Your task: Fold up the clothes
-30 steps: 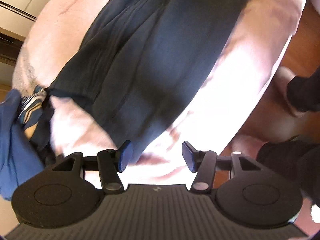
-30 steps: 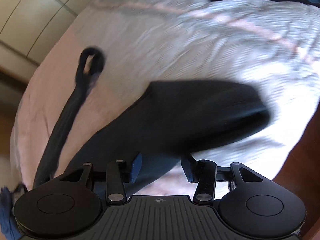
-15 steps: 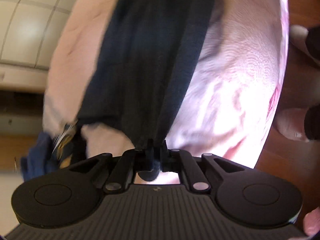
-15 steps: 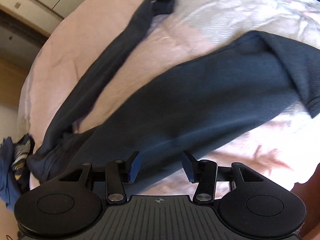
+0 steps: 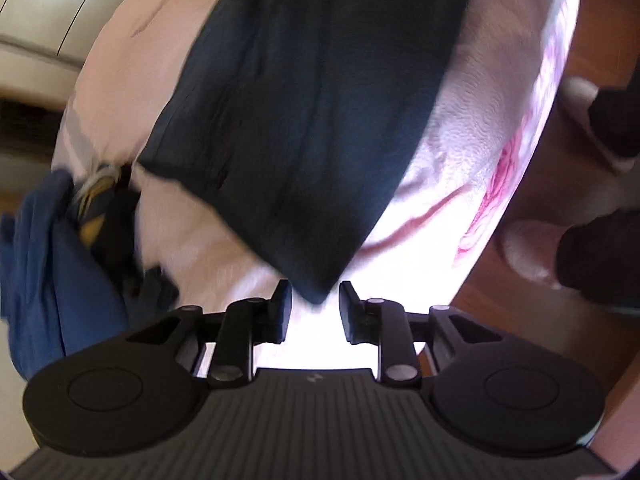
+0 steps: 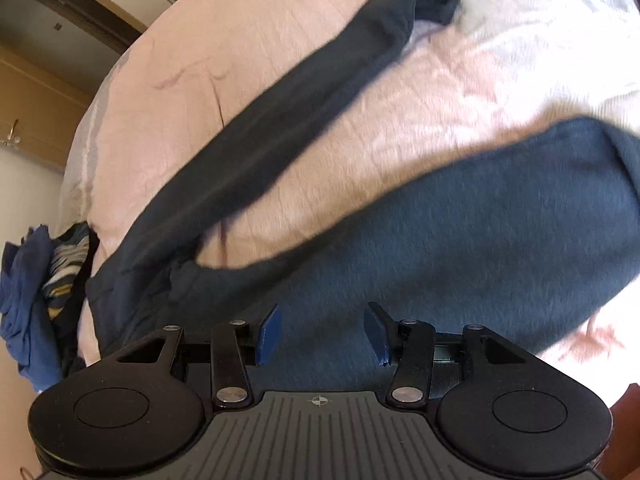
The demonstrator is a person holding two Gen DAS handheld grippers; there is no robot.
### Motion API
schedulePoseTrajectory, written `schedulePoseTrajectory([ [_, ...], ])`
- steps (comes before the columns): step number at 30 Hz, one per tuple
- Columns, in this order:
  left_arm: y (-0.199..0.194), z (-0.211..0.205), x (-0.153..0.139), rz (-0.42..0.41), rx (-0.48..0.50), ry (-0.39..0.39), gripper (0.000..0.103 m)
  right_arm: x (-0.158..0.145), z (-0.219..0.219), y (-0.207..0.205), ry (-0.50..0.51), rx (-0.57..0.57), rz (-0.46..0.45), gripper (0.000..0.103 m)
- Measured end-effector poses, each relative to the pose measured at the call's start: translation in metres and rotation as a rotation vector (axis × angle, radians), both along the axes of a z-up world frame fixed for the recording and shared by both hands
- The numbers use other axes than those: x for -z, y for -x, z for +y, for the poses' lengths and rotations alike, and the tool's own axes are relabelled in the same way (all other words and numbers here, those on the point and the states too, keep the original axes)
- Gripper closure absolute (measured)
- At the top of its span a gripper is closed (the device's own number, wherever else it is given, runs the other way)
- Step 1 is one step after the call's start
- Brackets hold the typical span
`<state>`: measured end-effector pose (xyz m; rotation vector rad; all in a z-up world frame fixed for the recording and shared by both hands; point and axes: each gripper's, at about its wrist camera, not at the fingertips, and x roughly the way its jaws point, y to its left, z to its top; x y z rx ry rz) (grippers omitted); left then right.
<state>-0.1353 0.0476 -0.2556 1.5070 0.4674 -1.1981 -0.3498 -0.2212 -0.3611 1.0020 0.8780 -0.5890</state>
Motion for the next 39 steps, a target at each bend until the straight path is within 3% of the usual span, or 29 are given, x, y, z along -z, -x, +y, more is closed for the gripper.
schedulePoseTrajectory([
  [5,-0.037,-0.009,-0.038,0.015,-0.023,0.084,0.079,-0.011,-0.023,-0.016,0.074,0.053,-0.002,0.052],
  [8,-0.052,-0.047,-0.046,0.001,-0.002,0.114,0.078,-0.022,-0.047,-0.021,0.126,0.067,-0.021,0.051],
  [13,-0.034,-0.134,-0.047,-0.005,0.016,0.155,0.074,-0.019,-0.125,-0.018,0.143,0.141,-0.097,0.043],
  [17,0.003,-0.207,-0.034,0.009,0.02,0.139,0.069,0.014,-0.219,-0.015,0.048,0.245,-0.226,0.031],
  [22,0.06,-0.275,-0.019,0.041,0.095,0.088,0.067,0.08,-0.319,-0.031,-0.137,0.334,-0.376,0.031],
  [26,0.084,-0.305,-0.017,0.056,0.129,0.055,0.066,0.125,-0.367,-0.036,-0.326,0.449,-0.527,0.035],
  [27,0.087,-0.312,-0.017,0.06,0.13,0.047,0.066,0.124,-0.376,-0.034,-0.306,0.47,-0.525,0.048],
  [28,0.089,-0.316,-0.018,0.063,0.128,0.044,0.066,0.117,-0.384,-0.032,-0.272,0.476,-0.521,0.089],
  [29,0.09,-0.318,-0.02,0.063,0.126,0.042,0.066,0.102,-0.392,-0.029,-0.2,0.454,-0.526,0.091],
  [32,0.087,-0.328,-0.02,0.072,0.097,0.037,0.066,0.046,-0.396,-0.02,0.069,0.293,-0.616,0.091],
  [34,0.083,-0.335,-0.015,0.082,0.073,0.026,0.066,0.028,-0.394,-0.012,0.19,0.226,-0.637,0.091],
  [36,0.084,-0.338,-0.008,0.091,0.064,0.017,0.066,0.047,-0.396,-0.004,0.174,0.263,-0.563,0.088],
  [37,0.085,-0.34,-0.005,0.095,0.062,0.012,0.066,0.059,-0.397,0.002,0.149,0.297,-0.513,0.069],
  [38,0.087,-0.339,-0.004,0.094,0.072,0.01,0.066,0.07,-0.397,0.008,0.117,0.343,-0.462,0.061],
  [39,0.088,-0.339,-0.003,0.092,0.081,0.008,0.065,0.081,-0.397,0.014,0.085,0.389,-0.411,0.061],
])
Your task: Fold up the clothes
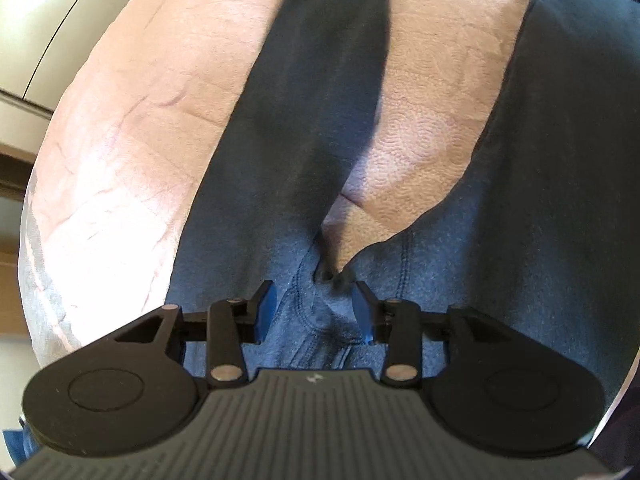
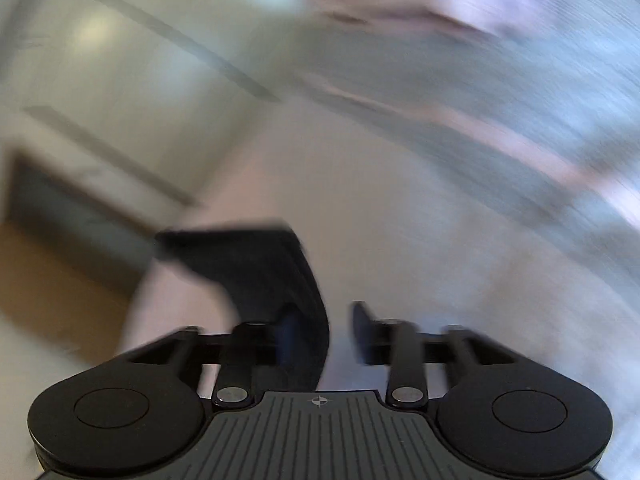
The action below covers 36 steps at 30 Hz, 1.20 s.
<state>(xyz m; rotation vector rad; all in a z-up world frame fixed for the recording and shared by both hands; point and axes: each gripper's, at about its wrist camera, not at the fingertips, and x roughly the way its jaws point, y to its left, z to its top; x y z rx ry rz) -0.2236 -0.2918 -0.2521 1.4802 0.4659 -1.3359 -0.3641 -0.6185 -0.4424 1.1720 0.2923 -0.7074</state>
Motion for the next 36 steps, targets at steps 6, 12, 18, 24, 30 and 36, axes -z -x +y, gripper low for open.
schedulePoseTrajectory([
  [6,0.0,0.0,-0.002,0.022,-0.012,0.011,0.065,0.017,0.031,0.027,-0.098,0.017,0.094,0.059],
  [12,0.008,0.007,0.0,0.03,0.039,-0.002,0.061,-0.003,0.098,0.044,-0.151,-0.145,0.117,0.058],
  [18,-0.003,0.009,0.011,0.0,0.015,-0.006,0.061,0.009,0.143,0.022,-0.212,-0.326,0.163,0.058],
  [24,-0.003,0.015,-0.002,0.048,-0.027,0.036,0.06,0.005,0.147,0.029,-0.219,-0.344,0.221,0.058],
  [30,0.024,0.025,0.005,0.082,0.131,0.012,0.06,-0.03,0.168,0.112,-0.163,-0.285,0.371,0.057],
  [36,0.041,0.014,0.009,0.12,0.219,-0.002,0.06,-0.053,0.199,0.169,-0.116,-0.302,0.548,0.019],
])
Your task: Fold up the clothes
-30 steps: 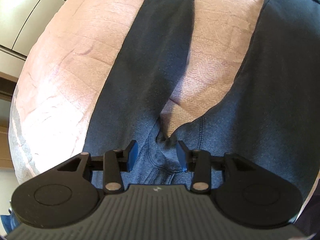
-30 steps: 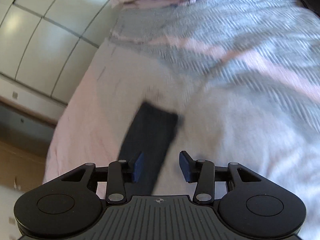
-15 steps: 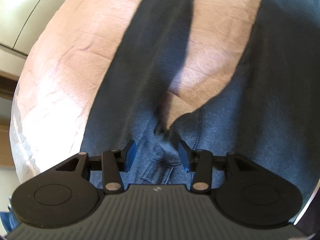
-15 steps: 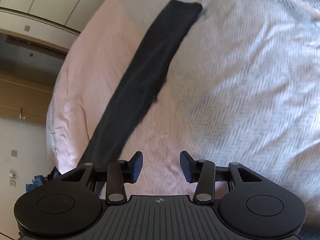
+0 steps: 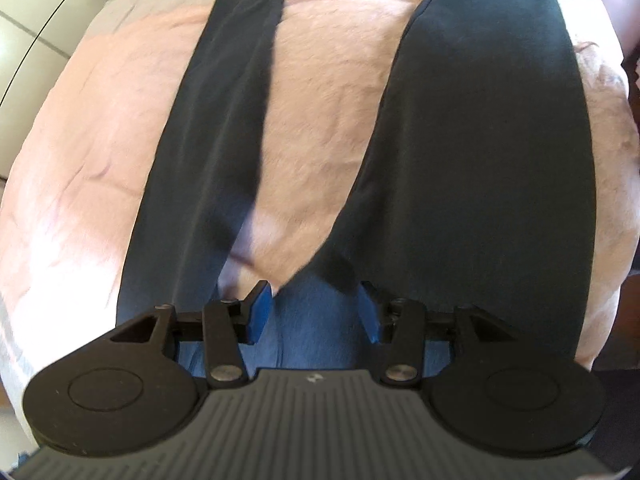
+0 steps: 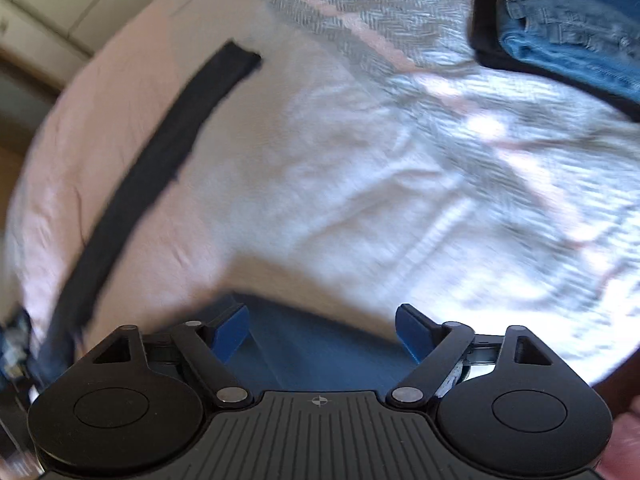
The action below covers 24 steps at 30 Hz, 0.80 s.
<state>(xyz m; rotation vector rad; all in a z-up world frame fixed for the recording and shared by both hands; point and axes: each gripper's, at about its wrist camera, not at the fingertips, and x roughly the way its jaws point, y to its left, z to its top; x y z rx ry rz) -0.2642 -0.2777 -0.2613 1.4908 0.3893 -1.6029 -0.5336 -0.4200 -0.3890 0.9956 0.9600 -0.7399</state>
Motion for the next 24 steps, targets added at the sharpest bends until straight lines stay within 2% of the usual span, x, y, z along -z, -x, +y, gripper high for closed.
schedulePoseTrajectory([
  [3,0.003,-0.01,-0.003,0.007,0.029,0.006,0.06,0.007,0.018,-0.002,-0.022,-0.069,0.043,0.02],
  [4,0.004,-0.012,-0.005,0.006,0.037,0.007,0.06,0.009,0.022,0.001,-0.043,-0.047,0.03,0.02],
  [6,0.004,-0.016,-0.006,0.003,0.043,0.005,0.06,0.021,0.026,0.011,-0.149,0.11,-0.067,0.02],
  [8,0.003,-0.019,-0.007,-0.001,0.047,-0.001,0.059,0.033,0.03,0.008,-0.242,0.198,-0.165,0.02],
  [11,0.001,-0.021,-0.007,-0.018,0.057,-0.015,0.059,0.047,0.035,-0.016,-0.3,0.154,-0.246,0.02],
  [13,0.0,-0.021,-0.008,-0.024,0.058,-0.022,0.059,0.066,0.036,-0.029,-0.396,0.144,-0.3,0.02],
  [14,-0.001,-0.021,-0.009,-0.026,0.057,-0.025,0.059,0.072,0.034,-0.033,-0.402,0.121,-0.276,0.02],
  [16,-0.004,-0.021,-0.012,-0.029,0.049,-0.022,0.059,0.069,0.024,-0.04,-0.288,0.04,-0.152,0.022],
  [17,-0.005,-0.021,-0.014,-0.029,0.042,-0.019,0.058,0.061,0.018,-0.042,-0.193,0.005,-0.081,0.025],
  [18,-0.006,-0.02,-0.015,-0.027,0.03,-0.019,0.058,0.042,0.01,-0.04,-0.042,-0.006,-0.02,0.025],
  [20,-0.009,-0.019,-0.017,-0.021,0.003,-0.023,0.058,-0.001,-0.004,-0.028,0.267,0.032,0.035,0.025],
  [21,-0.01,-0.017,-0.017,-0.019,-0.008,-0.025,0.058,-0.016,-0.011,-0.022,0.355,0.059,0.039,0.025],
  [23,-0.01,-0.012,-0.018,-0.02,-0.03,-0.032,0.058,-0.031,-0.026,-0.013,0.391,0.075,0.028,0.025],
  [24,-0.008,-0.009,-0.019,-0.023,-0.035,-0.033,0.058,-0.031,-0.03,-0.01,0.369,0.07,0.028,0.025],
])
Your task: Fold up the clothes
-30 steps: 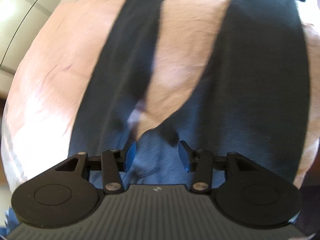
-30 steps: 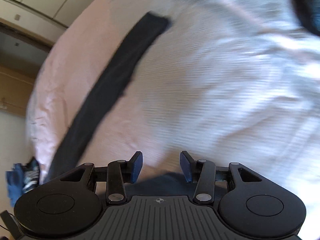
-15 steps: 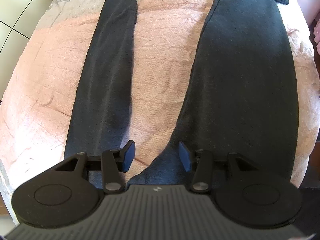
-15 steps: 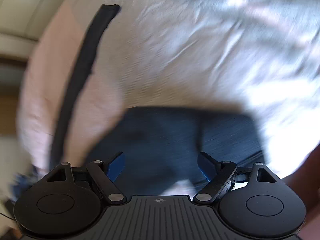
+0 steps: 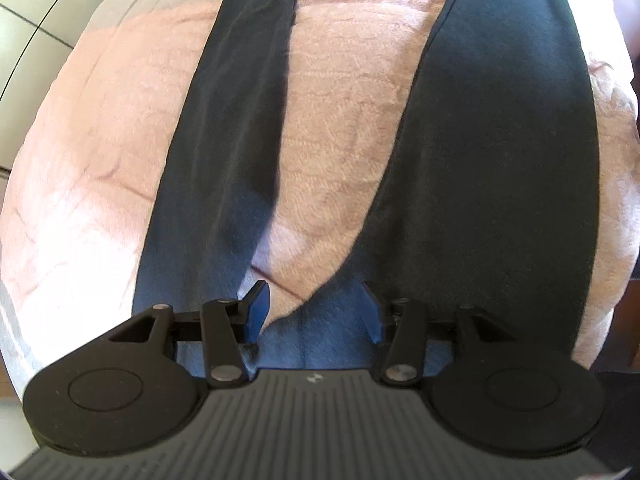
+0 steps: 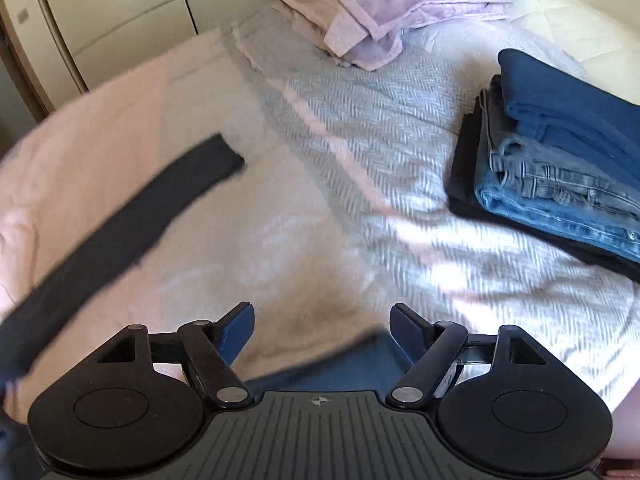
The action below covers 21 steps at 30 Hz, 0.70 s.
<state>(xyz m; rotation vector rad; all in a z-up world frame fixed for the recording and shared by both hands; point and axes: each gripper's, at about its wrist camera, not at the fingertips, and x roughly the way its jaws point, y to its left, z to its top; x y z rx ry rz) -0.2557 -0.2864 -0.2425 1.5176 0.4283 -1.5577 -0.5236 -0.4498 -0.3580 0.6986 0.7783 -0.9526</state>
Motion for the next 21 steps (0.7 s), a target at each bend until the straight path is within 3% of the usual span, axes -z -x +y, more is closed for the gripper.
schedulePoseTrajectory([
  [4,0.005,0.014,-0.006,-0.009,-0.035,0.004,0.057,0.011,0.0,0.003,-0.108,-0.028,-0.003,0.025],
  [11,0.006,0.055,-0.01,-0.023,-0.156,-0.036,0.057,0.067,0.029,0.005,-0.414,-0.031,0.052,0.025],
  [14,0.005,0.081,-0.015,-0.034,-0.199,-0.039,0.057,0.062,0.036,-0.004,-0.422,-0.077,0.037,0.025],
  [21,-0.002,0.143,-0.031,-0.035,-0.326,0.015,0.056,0.024,0.065,-0.033,-0.332,-0.22,-0.01,0.025],
])
